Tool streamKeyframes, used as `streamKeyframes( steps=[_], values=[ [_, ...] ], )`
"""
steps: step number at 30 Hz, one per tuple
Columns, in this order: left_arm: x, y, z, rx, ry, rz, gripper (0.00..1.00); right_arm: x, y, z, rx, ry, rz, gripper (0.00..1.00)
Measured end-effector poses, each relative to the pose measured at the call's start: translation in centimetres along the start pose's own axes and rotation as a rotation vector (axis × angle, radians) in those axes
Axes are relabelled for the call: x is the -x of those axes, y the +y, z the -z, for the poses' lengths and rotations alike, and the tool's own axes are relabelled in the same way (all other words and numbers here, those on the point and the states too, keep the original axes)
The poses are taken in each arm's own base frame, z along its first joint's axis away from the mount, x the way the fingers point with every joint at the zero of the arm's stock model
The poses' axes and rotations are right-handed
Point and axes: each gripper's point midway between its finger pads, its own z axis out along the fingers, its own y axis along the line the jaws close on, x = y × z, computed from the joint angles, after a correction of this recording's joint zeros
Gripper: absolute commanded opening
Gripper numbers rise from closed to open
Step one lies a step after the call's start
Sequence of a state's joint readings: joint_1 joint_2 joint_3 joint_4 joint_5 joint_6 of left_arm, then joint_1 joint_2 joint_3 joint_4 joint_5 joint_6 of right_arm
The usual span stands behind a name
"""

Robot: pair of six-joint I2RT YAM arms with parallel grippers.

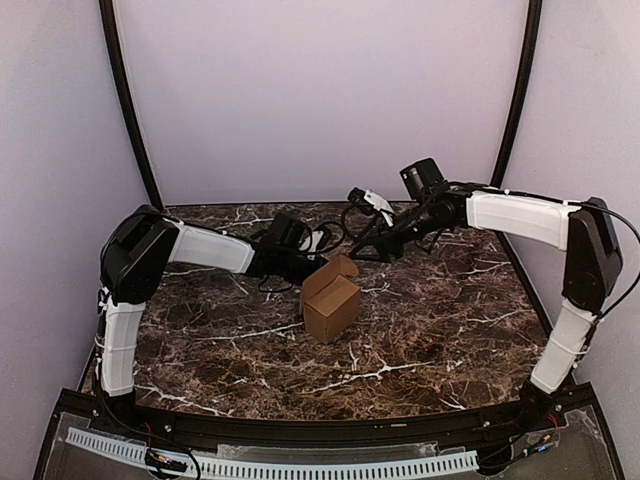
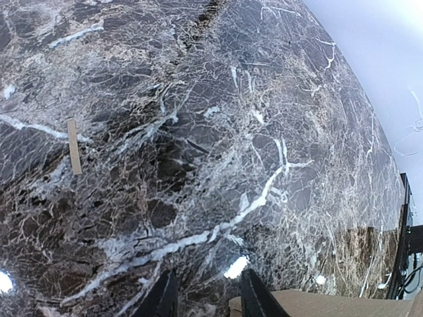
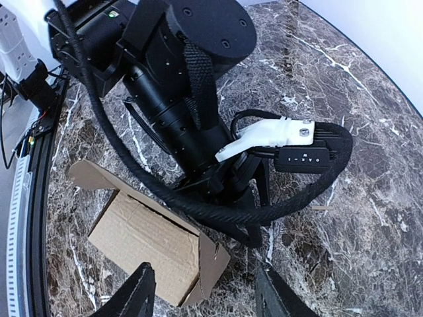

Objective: Fold the paper box

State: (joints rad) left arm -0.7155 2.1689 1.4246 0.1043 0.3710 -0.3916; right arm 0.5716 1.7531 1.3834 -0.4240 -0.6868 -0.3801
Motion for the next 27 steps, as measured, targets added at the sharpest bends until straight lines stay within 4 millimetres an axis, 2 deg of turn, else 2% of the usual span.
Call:
streamKeyframes(
  steps=[2,9,15,18,22,27],
  values=[
    [0.1,0.0,0.0,0.003,0.0,-0.003,0.34,0.0,-0.4,-0.4,0.001,0.004,-0.02,0.48],
    [0.5,0.0,0.1,0.012,-0.005,-0.009,0.34,-2.2,-0.4,-1.4,0.026,0.07,-0.102,0.42],
    [0.5,0.0,0.1,0.015,-0.004,-0.01,0.34,-2.4,0.1,-1.6,0.035,0.086,-0.126,0.38],
    [0.5,0.0,0.1,0.016,-0.004,-0.009,0.34,-2.4,0.6,-2.0,0.041,0.095,-0.128,0.27],
    [0.5,0.0,0.1,0.016,-0.004,-0.009,0.34,-2.5,1.4,-2.7,0.041,0.116,-0.142,0.18],
    [0.5,0.0,0.1,0.016,-0.004,-0.009,0.34,-2.9,1.3,-3.0,0.016,0.141,-0.196,0.14]
  ],
)
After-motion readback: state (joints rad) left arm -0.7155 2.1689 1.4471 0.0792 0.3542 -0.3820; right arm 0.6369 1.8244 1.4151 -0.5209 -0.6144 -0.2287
